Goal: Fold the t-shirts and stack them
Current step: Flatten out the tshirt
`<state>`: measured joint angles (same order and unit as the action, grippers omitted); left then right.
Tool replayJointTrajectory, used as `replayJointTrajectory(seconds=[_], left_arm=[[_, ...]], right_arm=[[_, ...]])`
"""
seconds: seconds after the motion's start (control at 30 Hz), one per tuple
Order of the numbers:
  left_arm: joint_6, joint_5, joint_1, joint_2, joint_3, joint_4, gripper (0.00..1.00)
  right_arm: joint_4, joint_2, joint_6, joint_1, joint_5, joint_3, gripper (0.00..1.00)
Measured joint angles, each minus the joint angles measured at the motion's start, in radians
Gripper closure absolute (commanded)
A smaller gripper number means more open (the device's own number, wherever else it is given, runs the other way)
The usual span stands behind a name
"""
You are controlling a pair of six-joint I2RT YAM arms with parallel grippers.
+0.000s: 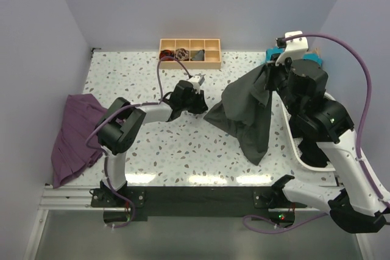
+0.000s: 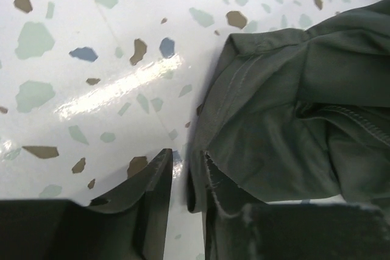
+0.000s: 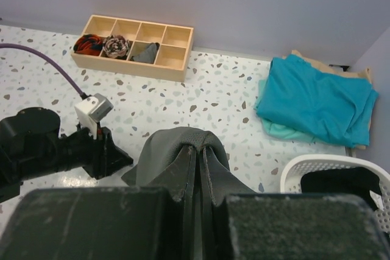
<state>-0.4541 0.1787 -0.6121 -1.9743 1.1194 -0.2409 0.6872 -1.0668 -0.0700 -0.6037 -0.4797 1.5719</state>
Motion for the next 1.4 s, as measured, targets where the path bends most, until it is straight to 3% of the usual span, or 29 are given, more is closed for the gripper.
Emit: replayJointTrajectory(seconds=[0.17, 0.33, 0.43, 0.47, 0.53, 0.57, 0.67, 0.83, 1.17, 1.4], left_arm=[[0.001, 0.045, -0.005, 0.003, 0.0, -0.04, 0.76], [0.002, 0.057, -0.029, 0.003, -0.003, -0.042, 0.69], [0.007, 0.05, -0.047, 0.003, -0.005, -0.034, 0.53], [0.009, 0.041, -0.053, 0.003, -0.005, -0.031, 0.4], [0.018, 0.023, -0.061, 0.003, -0.005, -0.025, 0.37], [0.022, 0.011, -0.065, 0.003, -0.005, -0.021, 0.31], [0.028, -0.03, -0.076, 0.003, -0.01, -0.012, 0.28], [0.031, -0.084, -0.083, 0.003, -0.018, 0.009, 0.37], [0.046, -0.084, -0.113, -0.016, -0.018, 0.016, 1.0], [0.05, -0.053, -0.127, -0.01, -0.016, 0.035, 1.0]], right_arm=[[0.001, 0.002, 0.0, 0.0, -0.003, -0.024, 1.0], [0.0, 0.002, 0.0, 0.0, -0.007, -0.037, 1.0], [-0.001, 0.002, 0.0, 0.0, -0.007, -0.043, 1.0], [-0.001, 0.002, 0.0, 0.0, -0.007, -0.043, 1.0], [-0.003, 0.003, 0.0, 0.0, -0.007, -0.048, 1.0], [-0.005, 0.005, 0.0, 0.0, -0.007, -0.051, 1.0], [-0.006, 0.01, 0.0, 0.0, -0.007, -0.06, 1.0], [-0.009, 0.013, 0.0, 0.0, -0.007, -0.078, 1.0], [-0.014, 0.014, 0.0, 0.0, -0.007, -0.091, 1.0], [-0.014, 0.014, 0.0, 0.0, -0.022, -0.091, 1.0]])
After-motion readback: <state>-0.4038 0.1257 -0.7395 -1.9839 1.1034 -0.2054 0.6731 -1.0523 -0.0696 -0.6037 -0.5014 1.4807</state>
